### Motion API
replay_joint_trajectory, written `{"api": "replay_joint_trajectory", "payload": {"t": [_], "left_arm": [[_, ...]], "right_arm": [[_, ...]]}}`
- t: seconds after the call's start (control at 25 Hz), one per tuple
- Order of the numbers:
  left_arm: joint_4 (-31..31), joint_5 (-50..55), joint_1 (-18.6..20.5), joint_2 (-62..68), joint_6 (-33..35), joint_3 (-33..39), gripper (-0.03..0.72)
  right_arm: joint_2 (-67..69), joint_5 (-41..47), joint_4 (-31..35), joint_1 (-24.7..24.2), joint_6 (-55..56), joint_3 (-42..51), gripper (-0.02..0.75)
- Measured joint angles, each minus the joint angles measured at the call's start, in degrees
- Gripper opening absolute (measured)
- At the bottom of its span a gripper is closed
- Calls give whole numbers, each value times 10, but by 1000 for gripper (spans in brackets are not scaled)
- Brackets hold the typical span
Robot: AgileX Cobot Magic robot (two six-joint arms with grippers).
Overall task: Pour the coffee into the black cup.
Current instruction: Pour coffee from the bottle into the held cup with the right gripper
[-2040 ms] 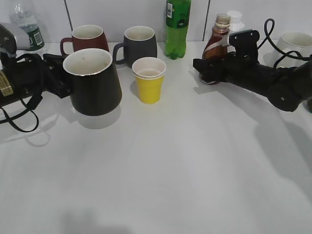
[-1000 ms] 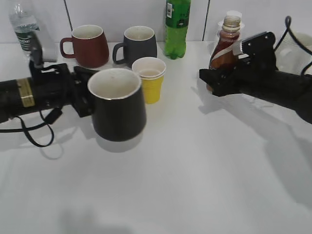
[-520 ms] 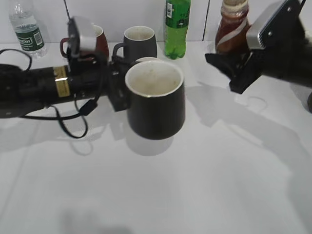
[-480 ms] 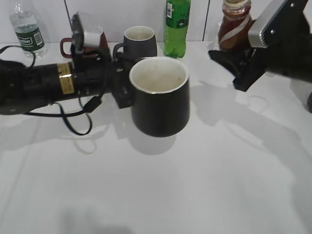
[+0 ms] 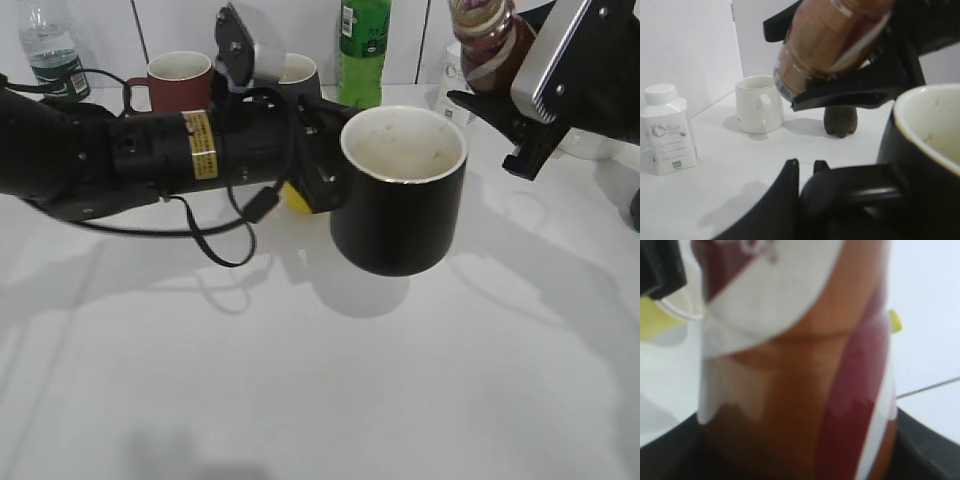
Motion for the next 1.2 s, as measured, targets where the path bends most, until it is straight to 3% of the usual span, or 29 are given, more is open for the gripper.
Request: {"api": "replay_joint_trajectory", "payload": {"t": [0.24, 0.76, 1.2], "left_arm": [[-47, 24, -16, 0, -1, -1, 52], [-42, 41, -26, 0, -2, -1, 52], [-40, 50, -26, 0, -2, -1, 52]], "right_arm": [[0, 3, -1, 0, -100, 0, 527], [0, 4, 5, 0, -282, 0, 527], [0, -34, 69, 0, -386, 0, 527]]}}
